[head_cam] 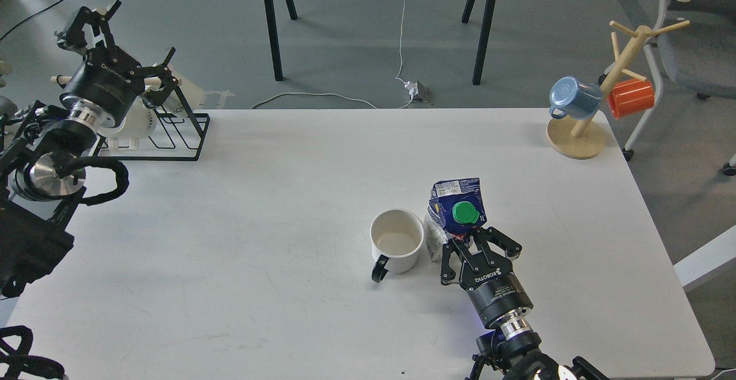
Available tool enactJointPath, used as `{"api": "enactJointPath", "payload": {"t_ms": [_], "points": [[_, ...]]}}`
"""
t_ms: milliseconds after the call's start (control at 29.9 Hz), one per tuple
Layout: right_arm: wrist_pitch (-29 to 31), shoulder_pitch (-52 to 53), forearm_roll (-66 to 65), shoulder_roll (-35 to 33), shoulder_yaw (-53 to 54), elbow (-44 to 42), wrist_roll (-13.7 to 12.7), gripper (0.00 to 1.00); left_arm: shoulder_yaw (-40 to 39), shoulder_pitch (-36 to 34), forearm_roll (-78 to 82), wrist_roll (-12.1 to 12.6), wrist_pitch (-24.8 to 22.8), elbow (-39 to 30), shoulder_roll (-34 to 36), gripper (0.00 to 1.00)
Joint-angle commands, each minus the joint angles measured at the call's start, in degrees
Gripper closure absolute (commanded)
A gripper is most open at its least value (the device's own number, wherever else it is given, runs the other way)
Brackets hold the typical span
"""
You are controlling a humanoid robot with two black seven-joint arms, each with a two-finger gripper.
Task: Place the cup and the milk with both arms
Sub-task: 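Open the right gripper and pull it back from the carton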
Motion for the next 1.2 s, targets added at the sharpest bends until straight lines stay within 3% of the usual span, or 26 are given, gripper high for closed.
{"api": "enactJointPath", "payload": {"t_ms": [0,67,334,535,803,1037,1171], "points": [[-0.02,-0.40,0.13,-0.02,0.09,0.04,0.02,0.40,0.03,0.02,0.02,-0.02,0.06,-0.01,-0.06,0.01],[-0.02,-0.48,0.13,-0.02,0.18,0.13,0.11,0.33,0.03,0.02,0.02,-0.02,-0.02,-0.01,0.03,0.01],[-0.02,-0.66,0.22,-0.02,0.35,0.39,0.02,0.19,0.03,0.72,0.02,-0.02,-0.37,-0.01,0.12,0.01],[-0.02,-0.92,0.22,-0.02,0.09,0.57,0.02,0.13,0.03,1.07,0.02,-1.24,-0.38,-0.01,0.12,0.01],[-0.02,-4.52,-0.05,-0.37,0.62,3.63,0.02,0.04,-0.05,1.51,-0.24,-0.98,-0.37,-0.01,0.12,0.01],[-0.02,-11.11,-0.05,-13.44,1.84,14.35,0.02,0.02,-0.23,1.51,-0.51,-1.16,-0.55,1.05,0.03,0.01],[-0.02,-11.21,-0.05,-20.83,5.09,15.51,0.02,0.02,-0.49,1.51,-0.51,-1.07,-0.55,1.14,-0.06,0.01]]}}
